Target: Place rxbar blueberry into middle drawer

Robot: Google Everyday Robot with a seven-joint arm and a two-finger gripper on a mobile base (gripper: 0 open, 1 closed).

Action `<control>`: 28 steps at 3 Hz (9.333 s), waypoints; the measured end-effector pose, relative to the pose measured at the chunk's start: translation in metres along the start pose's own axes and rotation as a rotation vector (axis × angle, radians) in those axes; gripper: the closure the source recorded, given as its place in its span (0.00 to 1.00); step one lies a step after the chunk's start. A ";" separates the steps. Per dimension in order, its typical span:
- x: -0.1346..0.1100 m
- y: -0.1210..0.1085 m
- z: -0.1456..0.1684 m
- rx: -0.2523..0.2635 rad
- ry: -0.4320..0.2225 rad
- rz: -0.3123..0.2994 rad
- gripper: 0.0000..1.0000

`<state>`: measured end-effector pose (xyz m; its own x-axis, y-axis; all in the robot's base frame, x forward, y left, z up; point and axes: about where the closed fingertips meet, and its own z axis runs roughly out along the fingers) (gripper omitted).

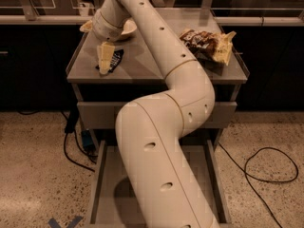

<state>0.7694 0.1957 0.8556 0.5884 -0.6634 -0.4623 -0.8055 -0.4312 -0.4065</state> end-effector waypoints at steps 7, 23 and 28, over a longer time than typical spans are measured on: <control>-0.012 0.009 -0.014 -0.060 0.122 0.269 0.00; 0.065 0.020 0.005 -0.026 0.480 0.679 1.00; 0.006 -0.008 -0.118 0.158 0.286 0.526 1.00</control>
Offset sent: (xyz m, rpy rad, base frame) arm -0.0110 -0.0430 0.0678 -0.1507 0.0263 -0.1208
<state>0.7713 0.1234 0.9492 0.0558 -0.9096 -0.4118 -0.9494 0.0793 -0.3039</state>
